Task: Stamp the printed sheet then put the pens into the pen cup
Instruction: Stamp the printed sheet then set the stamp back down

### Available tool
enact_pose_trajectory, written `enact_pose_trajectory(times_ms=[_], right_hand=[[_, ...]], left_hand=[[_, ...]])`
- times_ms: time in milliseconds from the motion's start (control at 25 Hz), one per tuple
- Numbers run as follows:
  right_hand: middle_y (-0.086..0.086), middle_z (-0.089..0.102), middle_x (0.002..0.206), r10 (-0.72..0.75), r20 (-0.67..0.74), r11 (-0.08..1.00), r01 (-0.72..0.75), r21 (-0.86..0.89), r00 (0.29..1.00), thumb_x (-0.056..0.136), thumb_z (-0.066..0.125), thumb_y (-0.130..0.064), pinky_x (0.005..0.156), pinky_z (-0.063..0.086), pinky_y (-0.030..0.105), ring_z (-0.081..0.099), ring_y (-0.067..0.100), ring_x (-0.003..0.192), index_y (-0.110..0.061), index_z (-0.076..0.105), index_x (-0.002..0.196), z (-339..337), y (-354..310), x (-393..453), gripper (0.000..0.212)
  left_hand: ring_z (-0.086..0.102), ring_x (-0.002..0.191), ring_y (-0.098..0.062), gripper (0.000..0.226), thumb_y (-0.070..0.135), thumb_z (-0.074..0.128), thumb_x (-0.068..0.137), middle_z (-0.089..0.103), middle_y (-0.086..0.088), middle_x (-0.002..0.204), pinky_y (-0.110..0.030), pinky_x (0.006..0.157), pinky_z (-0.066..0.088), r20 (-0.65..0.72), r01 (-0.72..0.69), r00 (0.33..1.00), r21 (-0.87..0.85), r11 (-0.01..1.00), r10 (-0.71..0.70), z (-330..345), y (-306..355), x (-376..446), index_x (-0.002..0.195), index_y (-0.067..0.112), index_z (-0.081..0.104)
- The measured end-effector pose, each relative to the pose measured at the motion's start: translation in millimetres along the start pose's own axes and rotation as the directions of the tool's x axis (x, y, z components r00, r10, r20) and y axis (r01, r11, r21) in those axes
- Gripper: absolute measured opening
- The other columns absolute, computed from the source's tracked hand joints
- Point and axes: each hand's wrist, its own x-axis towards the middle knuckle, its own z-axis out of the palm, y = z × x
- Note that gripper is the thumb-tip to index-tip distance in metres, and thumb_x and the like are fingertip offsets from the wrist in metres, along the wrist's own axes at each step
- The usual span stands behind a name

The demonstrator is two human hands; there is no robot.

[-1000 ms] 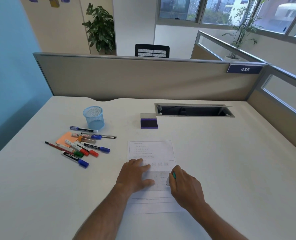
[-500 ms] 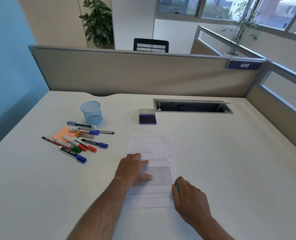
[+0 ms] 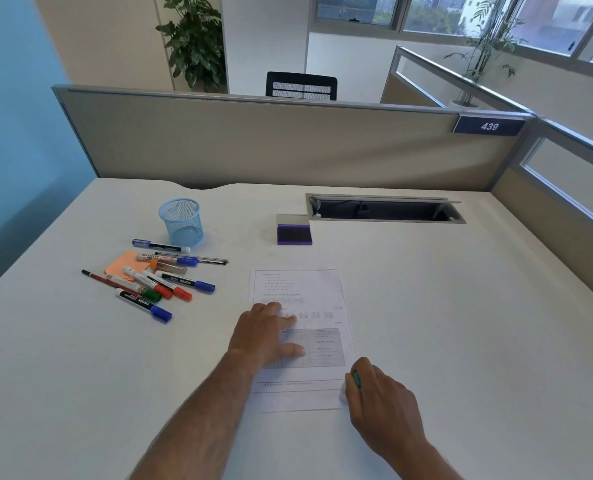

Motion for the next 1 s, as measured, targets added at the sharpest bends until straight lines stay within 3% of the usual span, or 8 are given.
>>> enact_pose_trajectory(times_ms=[1000], right_hand=[[-0.005,0.058,0.076,-0.025,0.034,0.999,0.027,-0.04,0.999,0.098,0.033,-0.044,0.061,0.051,0.035,0.056,0.017,0.063,-0.025,0.041,0.091,4.8,-1.3,-15.6,0.022]], left_hand=[[0.034,0.132,-0.019,0.08,0.082,0.057,0.065,0.039,0.005,0.149,-0.04,0.105,0.032,0.005,0.01,1.0,-0.005,1.0,-0.01,-0.7,0.2,-1.7,0.135,0.042,0.049]])
